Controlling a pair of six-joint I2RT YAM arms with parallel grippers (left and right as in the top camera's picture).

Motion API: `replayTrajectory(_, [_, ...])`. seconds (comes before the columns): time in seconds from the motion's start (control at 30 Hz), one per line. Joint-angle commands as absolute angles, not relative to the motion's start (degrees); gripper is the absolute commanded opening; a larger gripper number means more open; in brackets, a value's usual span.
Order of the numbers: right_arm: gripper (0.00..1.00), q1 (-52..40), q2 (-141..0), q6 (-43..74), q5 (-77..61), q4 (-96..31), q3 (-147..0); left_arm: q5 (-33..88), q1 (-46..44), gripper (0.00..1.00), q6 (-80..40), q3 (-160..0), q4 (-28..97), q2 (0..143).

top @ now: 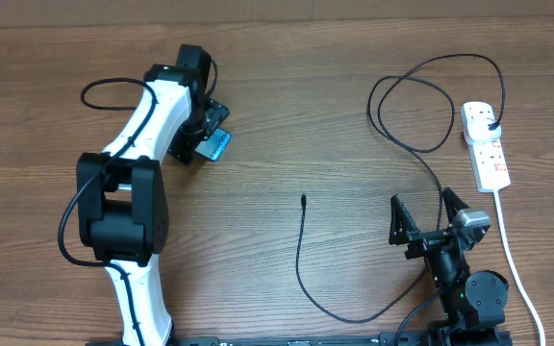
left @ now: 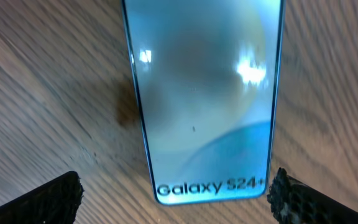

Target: Plug charger to phone and switch on socket

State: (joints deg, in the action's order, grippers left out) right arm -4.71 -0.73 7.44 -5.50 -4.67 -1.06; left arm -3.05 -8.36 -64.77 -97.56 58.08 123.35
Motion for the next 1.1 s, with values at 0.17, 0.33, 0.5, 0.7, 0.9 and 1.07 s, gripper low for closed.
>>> replayTrajectory(0.17, [1.0, -5.0, -0.2, 7.2, -5.0, -4.4, -0.5, -2.9, -5.7, 1.0, -64.7, -98.8, 56.6, 124.4])
replayTrajectory(0.33, [1.0, -5.0, -0.2, 7.2, -5.0, -4.4, -0.5, -2.9, -5.7, 1.0, -64.7, -98.8, 54.6, 124.4])
replayTrajectory(0.5, [1.0, -5.0, -0.2, 7.2, -5.0, -4.4, -0.5, -2.9, -5.6, 1.0, -64.8, -98.8, 52.6, 124.4])
replayTrajectory(0.7, [1.0, -5.0, -0.2, 7.2, -5.0, -4.4, -0.5, -2.9, -5.6, 1.0, -64.8, -98.8, 52.3, 124.4])
replayTrajectory(0.9, [1.0, -5.0, -0.2, 7.2, -5.0, -4.4, -0.5, -3.1, -5.7, 1.0, -64.7, -98.7, 52.6, 124.8])
replayTrajectory(1.07, [1.0, -5.0, -0.2, 7.2, -5.0, -4.4, -0.5, -3.0, -5.5, 1.0, -64.8, -98.7, 52.9, 126.2])
